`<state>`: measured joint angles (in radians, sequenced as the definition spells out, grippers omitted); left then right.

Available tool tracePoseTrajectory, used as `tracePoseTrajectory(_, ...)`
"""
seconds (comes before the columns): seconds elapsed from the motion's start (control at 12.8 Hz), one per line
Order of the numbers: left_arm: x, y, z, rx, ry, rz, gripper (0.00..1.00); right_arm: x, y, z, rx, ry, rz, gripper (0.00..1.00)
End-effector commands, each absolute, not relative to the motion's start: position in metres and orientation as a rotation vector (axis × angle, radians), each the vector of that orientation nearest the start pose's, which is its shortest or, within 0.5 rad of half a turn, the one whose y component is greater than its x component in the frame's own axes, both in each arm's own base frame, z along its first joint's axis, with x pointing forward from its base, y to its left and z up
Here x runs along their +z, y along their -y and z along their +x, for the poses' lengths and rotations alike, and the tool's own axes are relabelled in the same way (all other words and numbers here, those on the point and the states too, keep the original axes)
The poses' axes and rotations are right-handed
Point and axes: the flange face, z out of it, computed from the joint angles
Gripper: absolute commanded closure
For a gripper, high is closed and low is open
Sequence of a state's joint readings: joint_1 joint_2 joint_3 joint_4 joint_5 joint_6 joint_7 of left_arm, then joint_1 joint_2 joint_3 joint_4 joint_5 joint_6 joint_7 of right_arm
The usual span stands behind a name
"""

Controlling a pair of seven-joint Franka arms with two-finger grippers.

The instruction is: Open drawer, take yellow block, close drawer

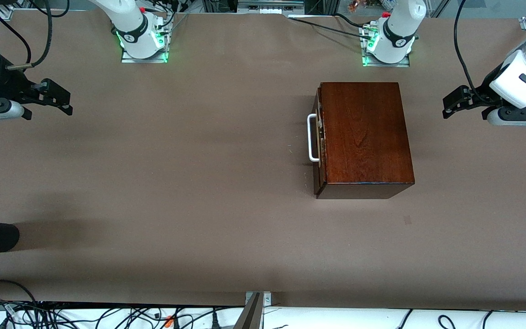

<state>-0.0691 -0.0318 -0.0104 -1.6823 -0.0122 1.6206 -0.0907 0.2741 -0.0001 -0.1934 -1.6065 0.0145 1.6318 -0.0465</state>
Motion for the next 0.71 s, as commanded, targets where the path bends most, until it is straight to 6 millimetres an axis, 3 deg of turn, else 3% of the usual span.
tracePoseTrajectory(0.0, 0.595, 0.052, 0.545, 0.108, 0.003, -3.139, 0.00, 0.618, -0.045, 0.560, -0.050, 0.182, -3.109, 0.00)
tracePoseTrajectory(0.16, 0.589, 0.064, 0.543, 0.161, -0.024, -3.134, 0.00, 0.618, -0.045, 0.560, -0.050, 0.180, -3.109, 0.00)
tracePoseTrajectory(0.31, 0.578, 0.092, 0.543, 0.202, -0.098, -3.126, 0.00, 0.618, -0.045, 0.560, -0.050, 0.182, -3.109, 0.00)
tracePoseTrajectory(0.47, 0.561, 0.131, 0.543, 0.260, -0.157, -3.157, 0.00, 0.618, -0.045, 0.560, -0.050, 0.182, -3.109, 0.00)
tracePoseTrajectory(0.63, 0.549, 0.181, 0.546, 0.298, -0.093, -3.169, 0.00, 0.618, -0.045, 0.560, -0.050, 0.182, -3.109, 0.00)
